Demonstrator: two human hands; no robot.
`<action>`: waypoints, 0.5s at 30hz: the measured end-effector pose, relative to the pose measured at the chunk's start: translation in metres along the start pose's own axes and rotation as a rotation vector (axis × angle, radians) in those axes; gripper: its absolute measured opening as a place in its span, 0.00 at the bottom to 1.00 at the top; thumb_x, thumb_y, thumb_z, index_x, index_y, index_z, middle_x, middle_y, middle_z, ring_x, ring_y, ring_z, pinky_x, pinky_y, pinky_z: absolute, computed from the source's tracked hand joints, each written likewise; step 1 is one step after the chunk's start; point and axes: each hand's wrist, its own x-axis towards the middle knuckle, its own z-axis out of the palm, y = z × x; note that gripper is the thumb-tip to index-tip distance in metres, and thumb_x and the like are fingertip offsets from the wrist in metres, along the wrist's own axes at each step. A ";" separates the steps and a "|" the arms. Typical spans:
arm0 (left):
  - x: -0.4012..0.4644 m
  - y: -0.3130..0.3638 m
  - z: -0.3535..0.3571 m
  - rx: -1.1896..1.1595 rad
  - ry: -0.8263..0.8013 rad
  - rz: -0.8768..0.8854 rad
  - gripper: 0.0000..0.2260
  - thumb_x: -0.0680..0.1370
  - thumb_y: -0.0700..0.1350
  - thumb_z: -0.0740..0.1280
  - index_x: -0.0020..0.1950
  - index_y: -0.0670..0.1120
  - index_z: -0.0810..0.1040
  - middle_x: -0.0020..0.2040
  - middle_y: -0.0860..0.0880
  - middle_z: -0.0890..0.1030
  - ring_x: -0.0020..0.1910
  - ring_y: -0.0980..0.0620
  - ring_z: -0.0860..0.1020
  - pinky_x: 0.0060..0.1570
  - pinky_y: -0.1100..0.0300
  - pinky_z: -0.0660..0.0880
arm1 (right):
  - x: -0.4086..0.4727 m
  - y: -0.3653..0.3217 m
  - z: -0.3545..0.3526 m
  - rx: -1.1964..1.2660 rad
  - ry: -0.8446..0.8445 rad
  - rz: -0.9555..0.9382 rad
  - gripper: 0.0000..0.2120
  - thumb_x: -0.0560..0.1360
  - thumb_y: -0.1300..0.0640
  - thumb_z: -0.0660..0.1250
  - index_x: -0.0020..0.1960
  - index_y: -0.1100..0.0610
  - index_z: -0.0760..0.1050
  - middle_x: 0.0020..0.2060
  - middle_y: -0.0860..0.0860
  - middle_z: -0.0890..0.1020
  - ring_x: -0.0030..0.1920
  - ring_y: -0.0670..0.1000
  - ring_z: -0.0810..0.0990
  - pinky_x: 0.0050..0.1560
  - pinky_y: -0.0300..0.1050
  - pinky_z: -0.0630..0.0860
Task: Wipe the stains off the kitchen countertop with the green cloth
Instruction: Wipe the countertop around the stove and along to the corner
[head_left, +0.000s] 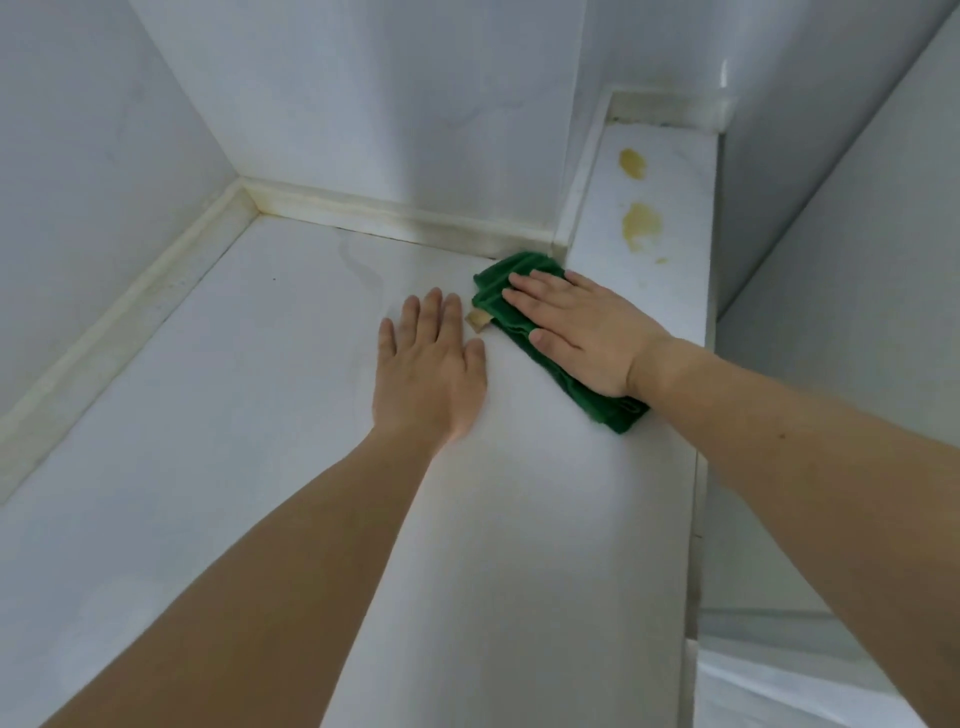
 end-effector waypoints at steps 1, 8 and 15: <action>-0.001 0.000 0.000 0.001 -0.002 0.000 0.27 0.83 0.55 0.40 0.81 0.49 0.41 0.81 0.50 0.40 0.80 0.50 0.38 0.77 0.49 0.38 | -0.002 -0.003 0.000 0.001 0.007 0.016 0.26 0.82 0.46 0.41 0.79 0.50 0.45 0.79 0.47 0.47 0.78 0.46 0.44 0.76 0.44 0.39; -0.003 0.001 -0.006 -0.002 -0.022 0.013 0.27 0.83 0.54 0.41 0.81 0.48 0.41 0.82 0.49 0.42 0.80 0.49 0.40 0.78 0.47 0.39 | -0.090 -0.059 0.012 0.059 0.048 0.322 0.27 0.82 0.45 0.38 0.80 0.50 0.44 0.79 0.48 0.45 0.78 0.48 0.42 0.77 0.48 0.39; -0.002 0.001 -0.004 0.006 -0.008 -0.001 0.27 0.83 0.55 0.41 0.81 0.48 0.42 0.82 0.49 0.42 0.80 0.49 0.40 0.78 0.48 0.40 | -0.080 -0.051 0.016 0.078 0.063 0.459 0.27 0.82 0.46 0.40 0.80 0.52 0.43 0.79 0.48 0.43 0.78 0.47 0.40 0.77 0.48 0.38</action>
